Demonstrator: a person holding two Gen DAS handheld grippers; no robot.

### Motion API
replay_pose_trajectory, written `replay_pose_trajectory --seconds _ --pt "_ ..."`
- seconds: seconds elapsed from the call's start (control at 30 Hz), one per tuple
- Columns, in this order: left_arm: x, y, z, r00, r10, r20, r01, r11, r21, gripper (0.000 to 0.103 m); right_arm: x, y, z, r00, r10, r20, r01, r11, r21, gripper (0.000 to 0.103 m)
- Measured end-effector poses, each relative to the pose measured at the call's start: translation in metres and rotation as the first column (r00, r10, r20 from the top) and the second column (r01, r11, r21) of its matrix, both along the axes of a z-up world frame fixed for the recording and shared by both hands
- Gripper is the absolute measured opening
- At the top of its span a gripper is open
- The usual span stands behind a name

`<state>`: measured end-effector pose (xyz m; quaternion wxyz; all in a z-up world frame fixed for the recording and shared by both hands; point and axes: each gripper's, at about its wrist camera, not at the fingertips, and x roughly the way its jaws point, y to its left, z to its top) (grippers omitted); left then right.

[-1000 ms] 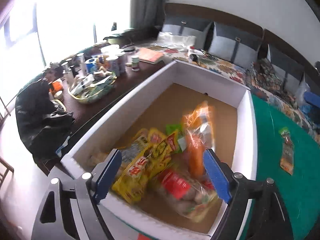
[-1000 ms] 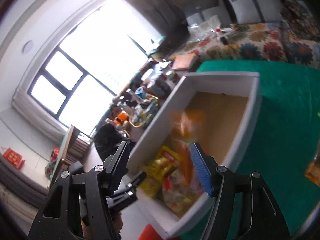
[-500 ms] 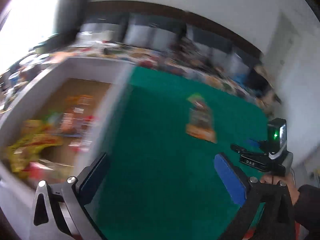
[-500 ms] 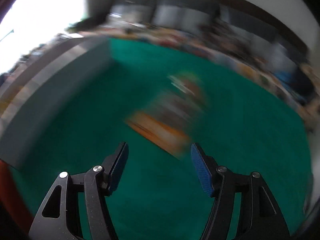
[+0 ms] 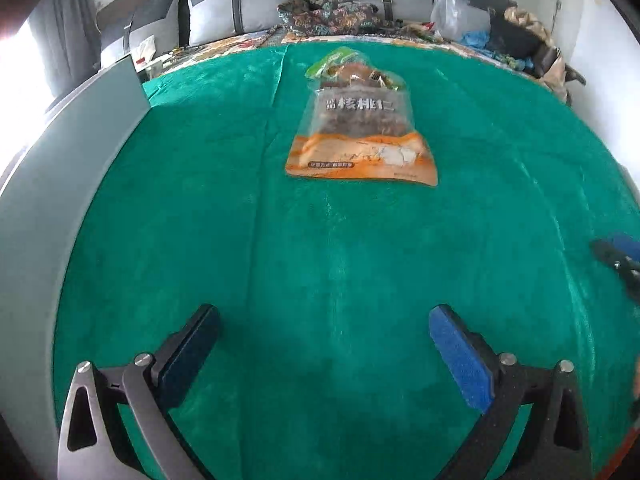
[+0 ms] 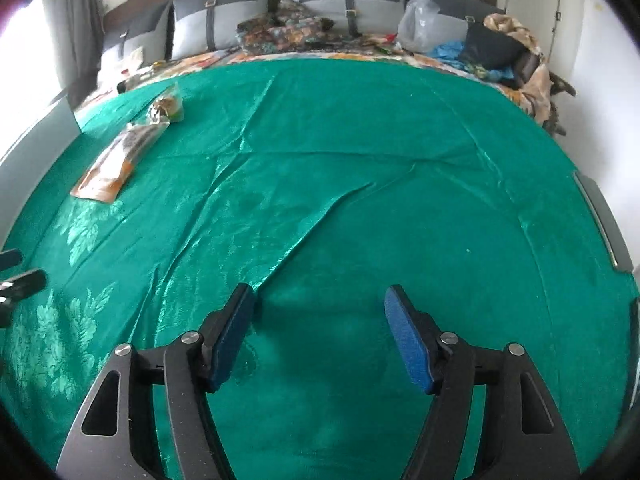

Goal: Organize snacks

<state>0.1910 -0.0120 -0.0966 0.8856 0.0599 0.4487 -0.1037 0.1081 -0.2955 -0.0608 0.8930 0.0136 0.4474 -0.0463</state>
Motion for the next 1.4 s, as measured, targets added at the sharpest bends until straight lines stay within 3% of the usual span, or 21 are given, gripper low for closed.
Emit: replay_pose_trajectory --seconds 0.1,0.33,1.4 --pt "0.002 0.005 -0.004 0.999 0.017 0.035 -0.017 1.0 -0.015 0.103 0.004 0.0 0.0 1.0 -0.011 -0.005 0.011 1.0 0.005 0.078" --pt "0.006 0.005 -0.006 0.999 0.016 0.03 -0.016 1.0 -0.018 0.103 0.017 0.009 -0.007 1.0 -0.024 -0.011 0.024 1.0 -0.002 0.082" --pt "0.005 0.004 -0.006 0.999 0.016 0.03 -0.015 1.0 -0.016 0.103 0.016 0.006 -0.006 1.0 -0.022 -0.01 0.022 1.0 0.0 0.083"
